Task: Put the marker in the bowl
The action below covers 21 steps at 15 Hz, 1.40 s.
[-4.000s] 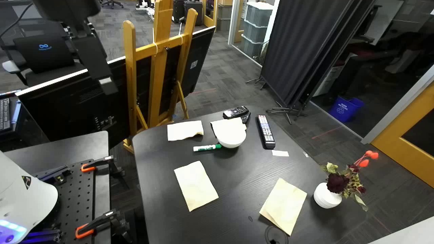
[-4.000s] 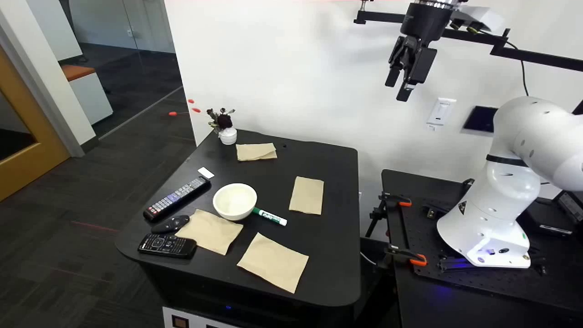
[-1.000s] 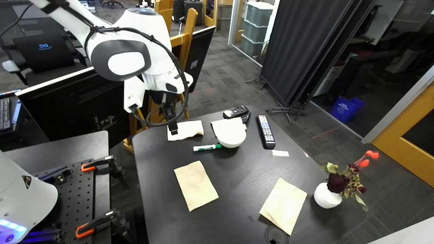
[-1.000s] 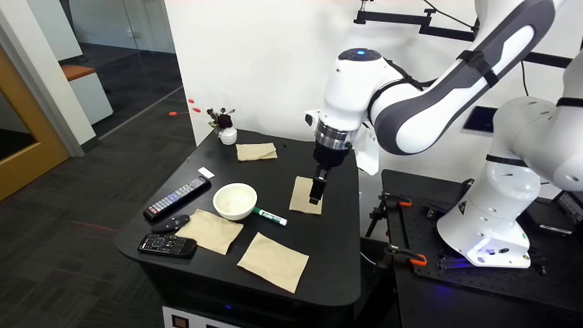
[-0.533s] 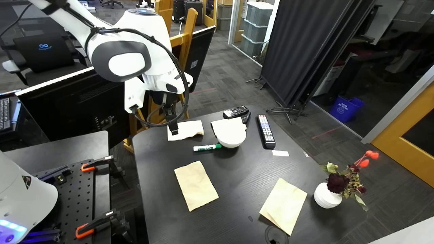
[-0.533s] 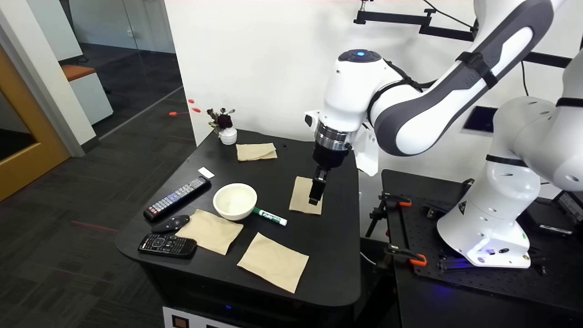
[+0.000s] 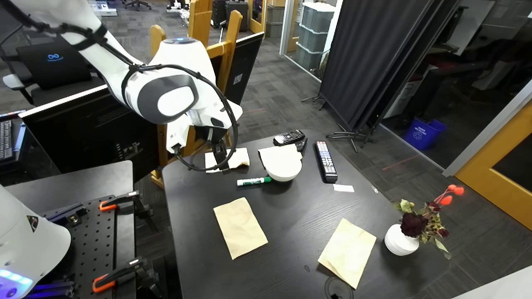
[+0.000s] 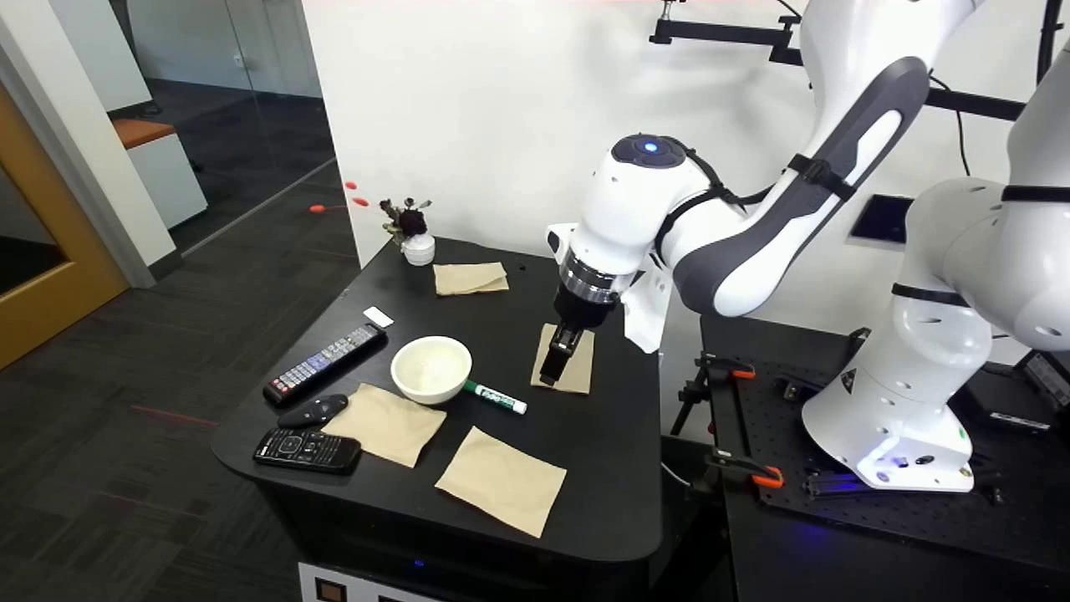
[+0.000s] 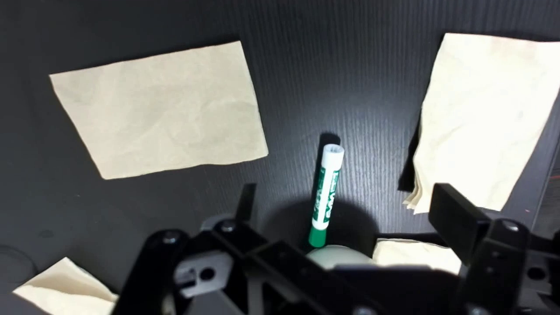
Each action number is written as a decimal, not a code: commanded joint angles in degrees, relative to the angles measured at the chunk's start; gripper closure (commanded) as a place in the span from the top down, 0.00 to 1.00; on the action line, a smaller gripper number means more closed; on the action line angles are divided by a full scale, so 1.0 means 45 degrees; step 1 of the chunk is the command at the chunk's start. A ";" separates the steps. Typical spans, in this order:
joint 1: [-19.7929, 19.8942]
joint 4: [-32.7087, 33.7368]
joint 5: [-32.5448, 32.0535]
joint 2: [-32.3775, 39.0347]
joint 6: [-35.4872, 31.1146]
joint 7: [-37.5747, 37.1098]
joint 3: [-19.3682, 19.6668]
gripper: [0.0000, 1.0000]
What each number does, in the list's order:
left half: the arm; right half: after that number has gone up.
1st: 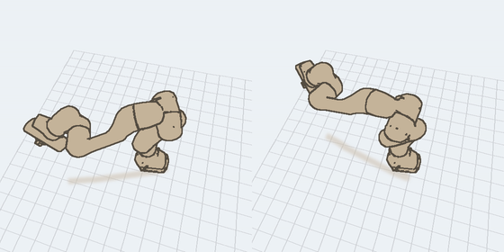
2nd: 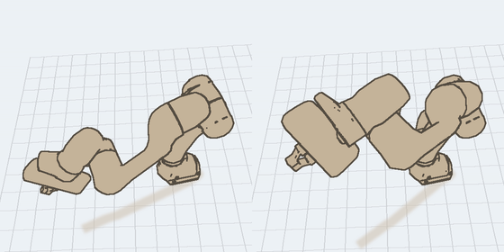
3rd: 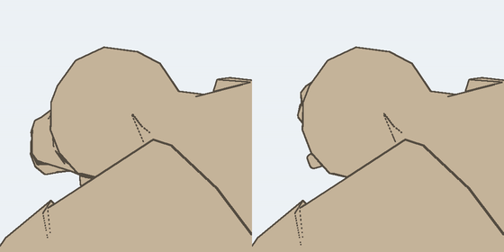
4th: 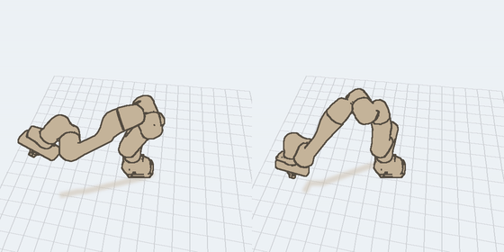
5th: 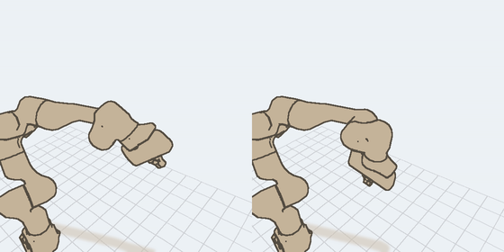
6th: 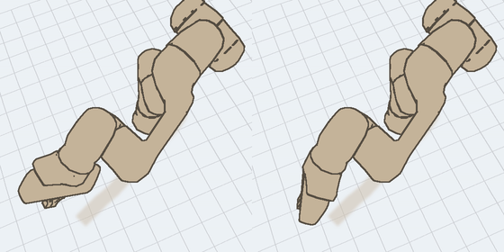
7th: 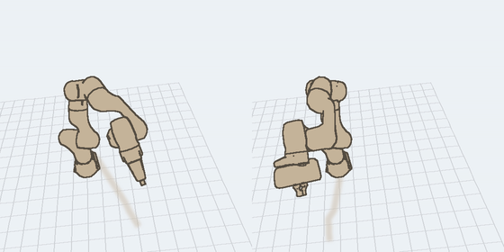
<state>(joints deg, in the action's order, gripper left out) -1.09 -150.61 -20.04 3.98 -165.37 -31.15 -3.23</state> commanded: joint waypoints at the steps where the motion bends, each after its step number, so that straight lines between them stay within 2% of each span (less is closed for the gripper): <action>1: -0.0228 0.0973 -0.2316 0.1323 -0.0485 -0.2450 0.0778 1.00; 5: -0.0513 0.1844 -0.3365 0.2499 -0.0543 -0.4004 0.1239 1.00; 13: -0.0338 0.2782 -0.2698 0.4249 -0.1397 -0.3941 0.0924 1.00; 21: -0.0199 0.3343 -0.2458 0.5179 -0.2178 -0.3774 0.0841 1.00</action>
<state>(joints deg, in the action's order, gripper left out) -2.65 -136.99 -31.92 25.66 -173.35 -47.82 1.02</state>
